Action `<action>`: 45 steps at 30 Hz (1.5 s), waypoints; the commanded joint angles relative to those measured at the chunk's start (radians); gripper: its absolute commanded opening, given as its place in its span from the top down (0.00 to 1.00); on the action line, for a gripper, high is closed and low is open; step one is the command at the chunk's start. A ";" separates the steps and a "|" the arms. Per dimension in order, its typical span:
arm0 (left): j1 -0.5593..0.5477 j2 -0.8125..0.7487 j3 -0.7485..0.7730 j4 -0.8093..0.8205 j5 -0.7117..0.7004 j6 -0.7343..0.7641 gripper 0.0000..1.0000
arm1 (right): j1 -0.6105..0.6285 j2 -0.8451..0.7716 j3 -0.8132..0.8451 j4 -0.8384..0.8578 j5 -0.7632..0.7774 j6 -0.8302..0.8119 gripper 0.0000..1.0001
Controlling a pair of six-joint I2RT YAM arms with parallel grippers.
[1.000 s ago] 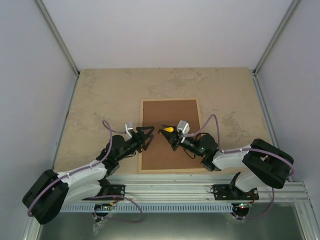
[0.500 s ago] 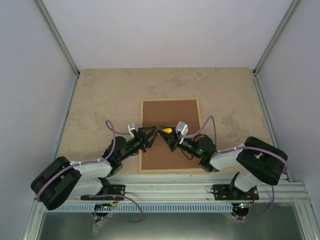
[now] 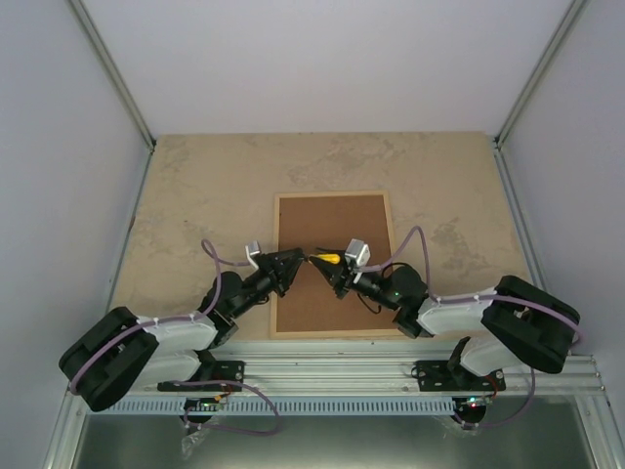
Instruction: Take the photo out of the frame
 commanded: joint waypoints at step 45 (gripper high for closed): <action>0.001 -0.359 0.042 -0.536 -0.140 0.295 1.00 | -0.042 -0.118 0.198 -0.817 -0.158 -0.391 0.62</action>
